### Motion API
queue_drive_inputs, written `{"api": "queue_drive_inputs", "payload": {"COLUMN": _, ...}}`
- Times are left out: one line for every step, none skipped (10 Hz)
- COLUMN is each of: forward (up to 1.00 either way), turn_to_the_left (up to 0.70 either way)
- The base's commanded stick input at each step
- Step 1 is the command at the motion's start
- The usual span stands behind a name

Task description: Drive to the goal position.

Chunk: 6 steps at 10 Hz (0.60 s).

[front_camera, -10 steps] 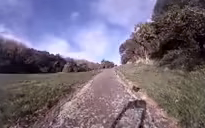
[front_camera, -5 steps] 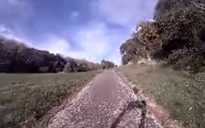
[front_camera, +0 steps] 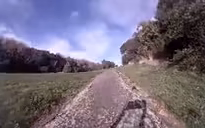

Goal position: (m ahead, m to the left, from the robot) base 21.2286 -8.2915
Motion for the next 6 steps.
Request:
{"api": "queue_drive_inputs", "payload": {"forward": 0.7, "turn_to_the_left": -0.03}}
{"api": "queue_drive_inputs", "payload": {"forward": 0.7, "turn_to_the_left": -0.05}}
{"api": "queue_drive_inputs", "payload": {"forward": 0.7, "turn_to_the_left": -0.14}}
{"api": "queue_drive_inputs", "payload": {"forward": 0.7, "turn_to_the_left": -0.14}}
{"api": "queue_drive_inputs", "payload": {"forward": 0.7, "turn_to_the_left": -0.14}}
{"api": "queue_drive_inputs", "payload": {"forward": 0.7, "turn_to_the_left": -0.14}}
